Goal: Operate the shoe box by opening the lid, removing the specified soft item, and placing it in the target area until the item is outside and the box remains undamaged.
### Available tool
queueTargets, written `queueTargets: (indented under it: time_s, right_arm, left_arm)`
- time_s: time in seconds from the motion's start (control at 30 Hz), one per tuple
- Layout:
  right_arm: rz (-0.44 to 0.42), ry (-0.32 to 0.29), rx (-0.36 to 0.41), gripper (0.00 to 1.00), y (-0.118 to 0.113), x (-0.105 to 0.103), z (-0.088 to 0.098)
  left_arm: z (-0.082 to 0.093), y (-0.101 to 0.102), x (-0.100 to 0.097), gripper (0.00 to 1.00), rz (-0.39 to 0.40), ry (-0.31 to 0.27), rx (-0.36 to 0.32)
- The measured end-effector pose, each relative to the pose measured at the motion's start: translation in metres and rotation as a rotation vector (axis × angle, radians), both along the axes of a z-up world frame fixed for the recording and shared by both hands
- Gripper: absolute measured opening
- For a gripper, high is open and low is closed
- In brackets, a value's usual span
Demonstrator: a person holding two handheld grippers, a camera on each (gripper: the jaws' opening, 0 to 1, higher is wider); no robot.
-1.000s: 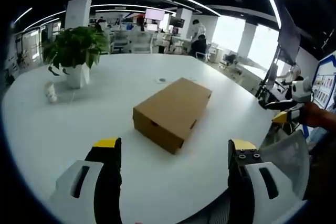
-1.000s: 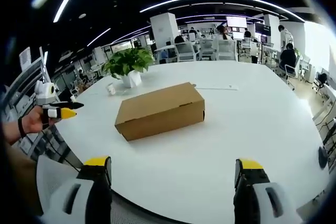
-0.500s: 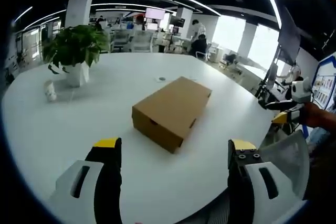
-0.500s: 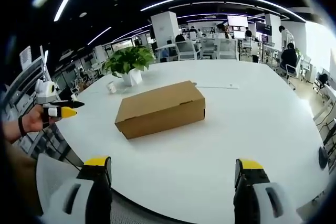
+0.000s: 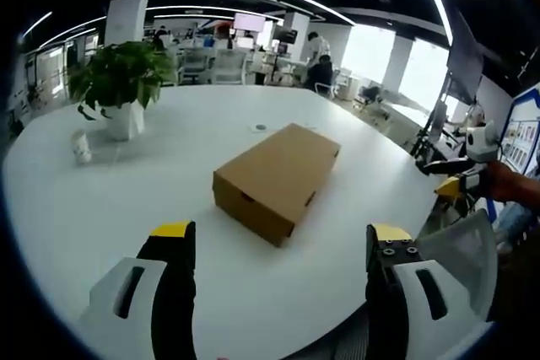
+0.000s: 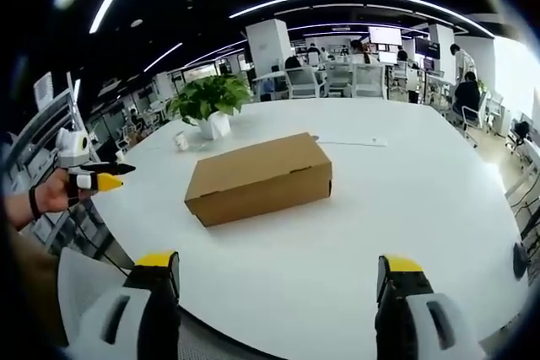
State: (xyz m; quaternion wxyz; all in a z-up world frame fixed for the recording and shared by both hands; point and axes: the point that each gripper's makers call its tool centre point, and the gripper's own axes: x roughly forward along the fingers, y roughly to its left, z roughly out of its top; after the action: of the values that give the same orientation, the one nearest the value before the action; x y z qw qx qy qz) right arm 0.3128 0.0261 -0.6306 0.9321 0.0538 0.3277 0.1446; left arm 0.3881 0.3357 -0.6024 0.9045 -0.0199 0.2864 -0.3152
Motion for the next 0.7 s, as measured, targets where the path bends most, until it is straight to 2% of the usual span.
queueTargets:
  time_s: [0.37, 0.7]
  right_arm:
    - [0.029, 0.007, -0.007, 0.97, 0.002, 0.005, -0.003]
    - [0.069, 0.016, -0.018, 0.96, 0.002, 0.02, -0.004]
  left_arm:
    - [-0.002, -0.001, 0.0, 0.81, 0.002, 0.006, 0.0]
    - [-0.004, -0.008, 0.003, 0.81, -0.006, 0.009, 0.01]
